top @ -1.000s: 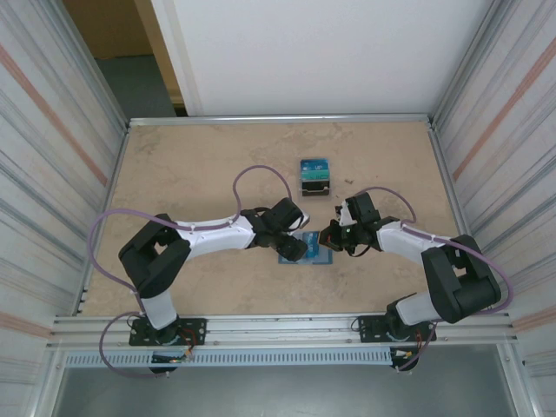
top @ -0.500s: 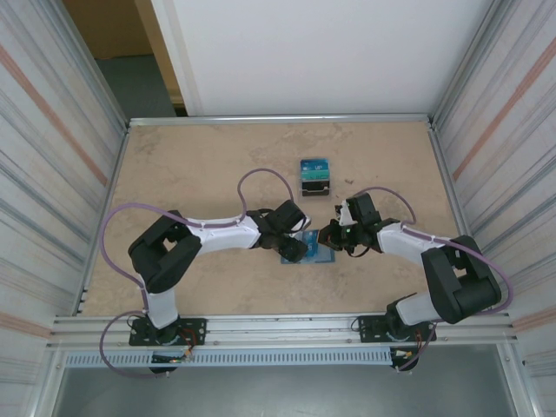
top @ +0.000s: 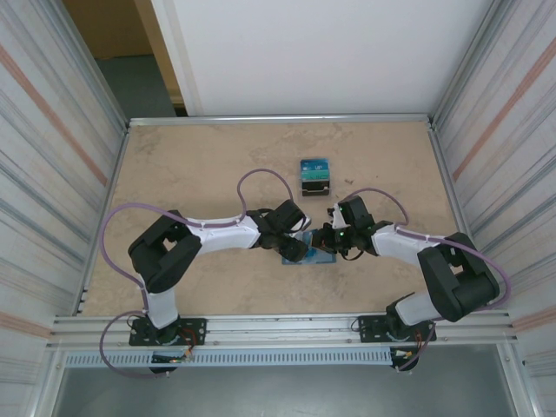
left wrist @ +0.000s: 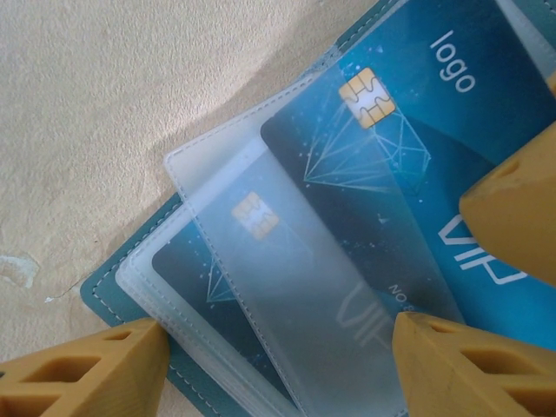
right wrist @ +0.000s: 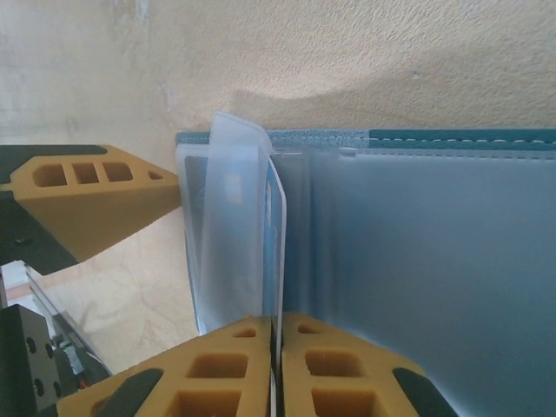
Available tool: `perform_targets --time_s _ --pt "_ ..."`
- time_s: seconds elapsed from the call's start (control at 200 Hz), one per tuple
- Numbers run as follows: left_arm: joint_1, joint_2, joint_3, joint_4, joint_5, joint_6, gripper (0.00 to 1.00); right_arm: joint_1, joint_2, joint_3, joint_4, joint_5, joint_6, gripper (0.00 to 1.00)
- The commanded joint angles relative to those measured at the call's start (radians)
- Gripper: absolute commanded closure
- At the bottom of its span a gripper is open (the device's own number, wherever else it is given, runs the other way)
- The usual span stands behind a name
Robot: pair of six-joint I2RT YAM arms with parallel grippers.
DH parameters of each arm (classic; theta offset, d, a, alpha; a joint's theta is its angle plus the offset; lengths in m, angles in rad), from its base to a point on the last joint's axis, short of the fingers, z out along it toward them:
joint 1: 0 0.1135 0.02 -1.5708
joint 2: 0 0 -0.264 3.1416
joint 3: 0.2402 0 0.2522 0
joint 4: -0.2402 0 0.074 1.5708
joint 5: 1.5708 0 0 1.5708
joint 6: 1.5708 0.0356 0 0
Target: Take the credit cards out of the card holder
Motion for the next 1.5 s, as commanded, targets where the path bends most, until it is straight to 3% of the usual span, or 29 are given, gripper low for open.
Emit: perform_targets --time_s 0.0,0.316,0.461,0.727,0.857,1.032,1.248,1.493 --pt "0.004 -0.011 -0.035 -0.023 0.016 -0.012 0.31 0.004 -0.030 0.038 -0.106 0.074 -0.038 0.93" --pt "0.062 -0.105 -0.070 -0.022 0.025 0.000 0.32 0.005 -0.104 0.111 -0.293 0.129 -0.128 0.94" --pt "0.071 -0.157 -0.065 -0.036 0.032 0.022 0.31 0.011 -0.128 0.144 -0.339 0.131 -0.181 1.00" --pt "0.078 -0.283 -0.029 -0.064 0.085 0.219 0.23 0.134 -0.182 0.229 -0.403 0.164 -0.387 1.00" --pt "0.097 -0.321 -0.026 -0.047 0.177 0.358 0.26 0.165 -0.200 0.252 -0.403 0.145 -0.475 1.00" --pt "0.128 -0.378 -0.050 -0.022 0.387 0.521 0.30 0.166 -0.208 0.264 -0.392 0.076 -0.549 1.00" --pt "0.270 -0.394 -0.067 -0.033 0.685 0.576 0.41 0.165 -0.240 0.260 -0.388 -0.029 -0.608 1.00" --pt "0.286 -0.368 -0.010 -0.153 0.762 0.688 0.46 0.167 -0.277 0.275 -0.406 -0.098 -0.648 1.00"
